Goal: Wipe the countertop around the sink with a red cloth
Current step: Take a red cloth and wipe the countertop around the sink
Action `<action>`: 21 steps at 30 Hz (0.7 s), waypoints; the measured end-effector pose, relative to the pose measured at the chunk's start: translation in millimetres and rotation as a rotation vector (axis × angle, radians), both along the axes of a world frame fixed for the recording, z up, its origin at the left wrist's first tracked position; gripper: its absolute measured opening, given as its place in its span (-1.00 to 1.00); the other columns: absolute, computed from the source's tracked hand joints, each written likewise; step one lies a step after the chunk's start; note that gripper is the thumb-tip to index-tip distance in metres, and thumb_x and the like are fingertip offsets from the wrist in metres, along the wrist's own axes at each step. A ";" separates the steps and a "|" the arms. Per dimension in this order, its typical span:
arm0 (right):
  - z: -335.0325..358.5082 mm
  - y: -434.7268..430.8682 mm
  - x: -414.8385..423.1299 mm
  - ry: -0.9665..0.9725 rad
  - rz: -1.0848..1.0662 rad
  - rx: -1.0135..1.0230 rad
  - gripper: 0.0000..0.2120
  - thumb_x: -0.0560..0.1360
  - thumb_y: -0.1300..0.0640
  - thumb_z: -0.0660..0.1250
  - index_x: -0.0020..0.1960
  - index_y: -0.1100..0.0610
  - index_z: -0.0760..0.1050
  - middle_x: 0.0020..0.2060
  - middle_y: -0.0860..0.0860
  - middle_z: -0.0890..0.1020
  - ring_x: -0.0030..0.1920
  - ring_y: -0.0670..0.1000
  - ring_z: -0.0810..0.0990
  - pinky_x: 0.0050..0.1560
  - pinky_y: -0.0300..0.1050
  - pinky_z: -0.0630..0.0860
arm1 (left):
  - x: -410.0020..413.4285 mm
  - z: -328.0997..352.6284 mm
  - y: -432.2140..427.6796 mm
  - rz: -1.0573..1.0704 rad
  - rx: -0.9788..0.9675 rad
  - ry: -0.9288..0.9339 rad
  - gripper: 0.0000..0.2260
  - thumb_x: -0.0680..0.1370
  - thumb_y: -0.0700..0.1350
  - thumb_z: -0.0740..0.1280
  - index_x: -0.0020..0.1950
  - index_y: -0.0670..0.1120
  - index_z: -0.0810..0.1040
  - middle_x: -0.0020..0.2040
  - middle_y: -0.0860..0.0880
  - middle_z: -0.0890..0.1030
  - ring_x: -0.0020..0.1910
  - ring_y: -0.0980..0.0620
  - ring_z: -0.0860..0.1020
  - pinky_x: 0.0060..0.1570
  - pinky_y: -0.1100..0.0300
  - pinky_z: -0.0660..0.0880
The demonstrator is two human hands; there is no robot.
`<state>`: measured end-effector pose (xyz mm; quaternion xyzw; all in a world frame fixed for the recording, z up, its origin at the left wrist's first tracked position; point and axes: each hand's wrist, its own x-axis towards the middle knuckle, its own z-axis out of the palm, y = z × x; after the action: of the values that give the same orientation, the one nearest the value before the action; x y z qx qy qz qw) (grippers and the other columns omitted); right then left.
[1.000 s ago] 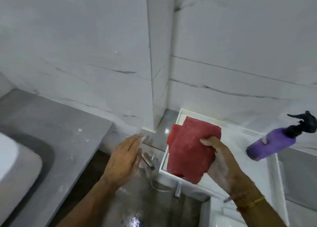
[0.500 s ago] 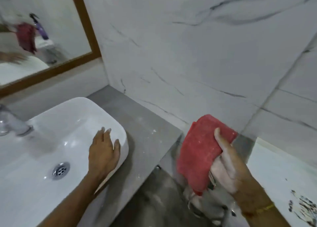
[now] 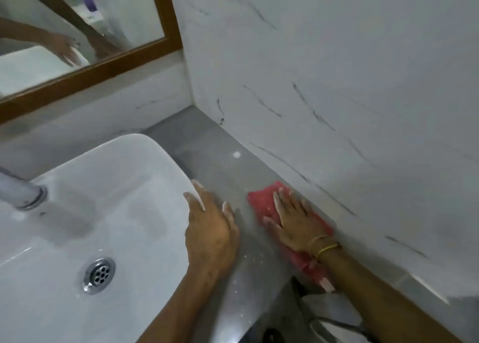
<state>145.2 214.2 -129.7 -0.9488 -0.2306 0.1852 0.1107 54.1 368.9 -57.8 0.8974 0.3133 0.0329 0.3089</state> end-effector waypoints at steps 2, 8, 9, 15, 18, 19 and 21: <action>-30.3 15.2 11.9 -0.119 0.110 -0.086 -0.30 0.55 -0.25 -0.12 0.51 0.11 -0.26 0.55 0.12 -0.16 0.53 0.15 -0.16 0.52 0.12 -0.14 | 0.9 -7.7 4.5 -0.017 0.019 -0.002 -0.37 0.57 0.15 0.00 0.46 0.10 -0.36 0.56 -0.10 -0.13 0.46 -0.23 0.22 0.31 -0.11 0.33; -42.1 75.1 71.2 -0.286 0.203 -0.052 -0.36 0.53 -0.20 -0.13 0.52 0.08 -0.06 0.53 0.19 0.08 0.52 0.22 0.04 0.50 0.18 0.03 | 4.2 -4.1 5.2 -0.037 0.051 0.038 -0.42 0.55 0.15 -0.10 0.44 0.15 -0.40 0.57 -0.09 -0.10 0.40 -0.13 0.34 0.24 -0.01 0.43; -42.8 90.3 80.1 -0.265 0.225 -0.042 -0.38 0.55 -0.19 -0.07 0.52 0.05 -0.07 0.53 0.20 0.05 0.52 0.23 0.02 0.50 0.18 0.02 | 6.8 -4.7 6.4 -0.029 0.057 0.049 -0.43 0.54 0.15 -0.12 0.43 0.16 -0.41 0.57 -0.05 -0.15 0.40 -0.09 0.34 0.26 0.05 0.40; -46.8 122.9 35.4 -0.205 0.383 0.065 -0.38 0.53 -0.25 -0.14 0.53 -0.03 -0.07 0.54 0.15 0.03 0.52 0.23 0.01 0.51 0.21 0.03 | 18.9 -1.1 8.3 0.029 0.022 0.128 -0.47 0.43 0.24 -0.28 0.24 0.24 -0.57 0.54 0.04 -0.27 0.48 -0.01 0.19 0.41 0.09 0.23; -47.9 89.0 -15.4 -0.171 0.378 0.191 -0.43 0.57 -0.18 -0.12 0.53 -0.05 -0.12 0.53 0.04 0.13 0.51 0.09 0.10 0.49 0.07 0.00 | 18.6 0.9 8.6 0.047 0.006 0.143 -0.45 0.37 0.28 -0.33 0.27 0.25 -0.54 0.55 0.02 -0.27 0.44 -0.04 0.28 0.37 -0.02 0.34; -48.4 75.7 -19.3 -0.164 0.403 0.173 -0.44 0.57 -0.15 -0.07 0.52 -0.06 -0.08 0.53 0.04 0.15 0.51 0.10 0.13 0.47 0.06 0.03 | 18.9 1.0 7.6 0.048 0.009 0.142 -0.45 0.40 0.25 -0.31 0.30 0.24 -0.53 0.55 0.02 -0.26 0.42 -0.05 0.31 0.34 -0.03 0.37; -48.3 55.1 -3.0 -0.205 0.437 0.073 -0.43 0.53 -0.13 0.02 0.51 -0.07 0.03 0.52 0.08 0.18 0.49 0.17 0.17 0.45 0.10 0.12 | 16.1 1.3 6.8 0.051 0.015 0.128 -0.45 0.51 0.17 -0.19 0.39 0.21 -0.46 0.56 0.00 -0.23 0.38 -0.07 0.37 0.31 -0.02 0.39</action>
<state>142.2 269.4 -178.0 -0.8855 -0.4471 0.0993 0.0780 70.2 375.7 -56.5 0.8917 0.3550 -0.0143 0.2804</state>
